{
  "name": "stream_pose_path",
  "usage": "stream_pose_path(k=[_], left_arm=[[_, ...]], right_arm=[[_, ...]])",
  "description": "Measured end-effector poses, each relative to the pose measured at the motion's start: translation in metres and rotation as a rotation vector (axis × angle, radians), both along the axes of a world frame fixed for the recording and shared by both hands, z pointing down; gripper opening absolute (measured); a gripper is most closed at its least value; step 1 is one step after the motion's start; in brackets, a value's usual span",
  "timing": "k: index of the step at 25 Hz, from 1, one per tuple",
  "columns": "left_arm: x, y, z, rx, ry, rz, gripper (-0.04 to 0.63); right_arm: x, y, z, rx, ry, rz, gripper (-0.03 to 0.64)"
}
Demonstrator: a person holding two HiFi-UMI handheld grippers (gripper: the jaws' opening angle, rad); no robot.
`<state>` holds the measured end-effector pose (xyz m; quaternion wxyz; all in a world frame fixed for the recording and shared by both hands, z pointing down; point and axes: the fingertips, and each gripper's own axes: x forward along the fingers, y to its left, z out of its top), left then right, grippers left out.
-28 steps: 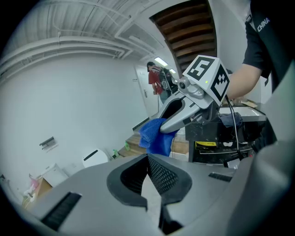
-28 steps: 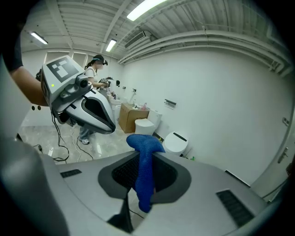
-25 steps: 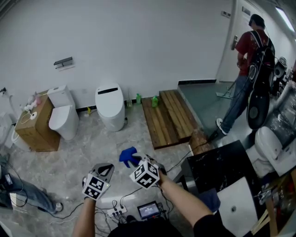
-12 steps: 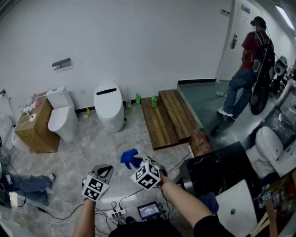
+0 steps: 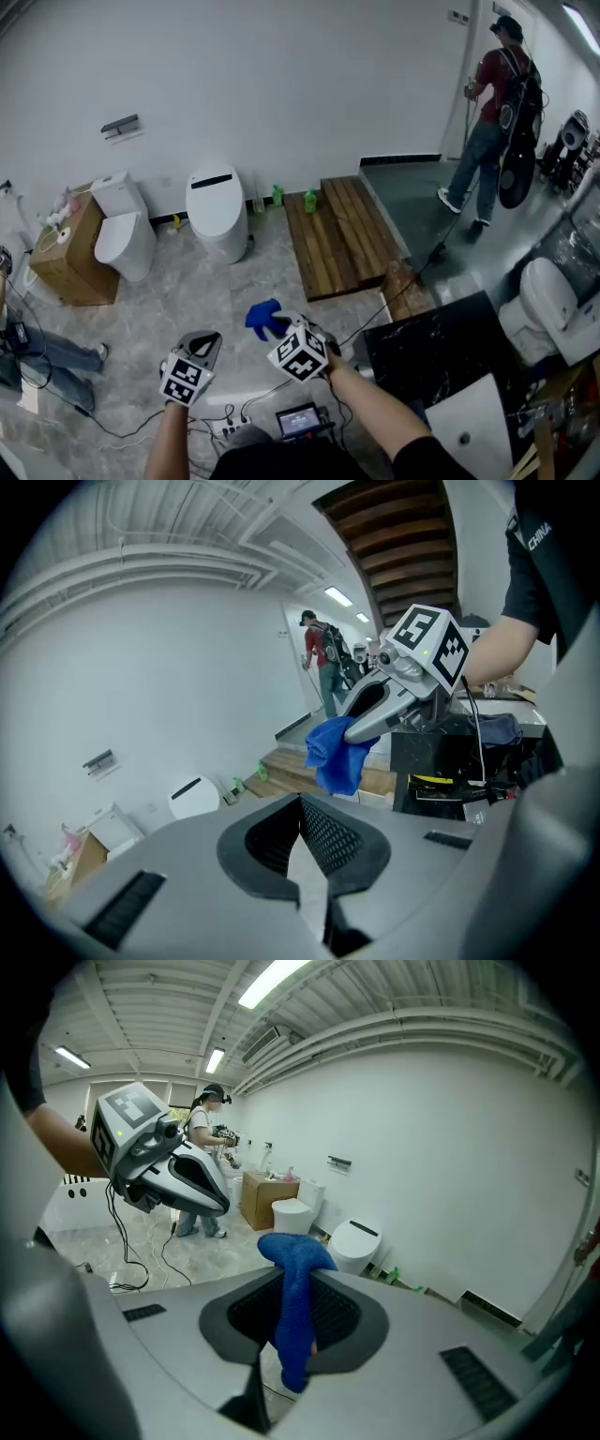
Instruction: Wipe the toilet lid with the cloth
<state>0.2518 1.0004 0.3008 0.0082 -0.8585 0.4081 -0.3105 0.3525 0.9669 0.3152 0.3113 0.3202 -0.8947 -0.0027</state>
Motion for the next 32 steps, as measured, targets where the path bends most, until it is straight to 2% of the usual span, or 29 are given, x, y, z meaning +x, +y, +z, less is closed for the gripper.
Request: stream_pose_path(k=[6, 15, 22, 32], left_arm=[[-0.001, -0.014, 0.009, -0.029, -0.022, -0.014, 0.011], [-0.024, -0.067, 0.019, -0.025, 0.005, -0.034, 0.011], [-0.066, -0.174, 0.037, -0.029, 0.048, 0.005, 0.011], [-0.191, -0.344, 0.039, -0.067, 0.087, 0.034, 0.011]], right_arm=[[0.008, -0.019, 0.012, -0.033, -0.024, 0.008, 0.069], [-0.005, -0.064, 0.029, -0.049, -0.006, 0.012, 0.069], [-0.034, -0.158, 0.038, -0.042, 0.021, 0.082, 0.069], [-0.156, -0.336, 0.028, -0.075, -0.002, 0.125, 0.069]])
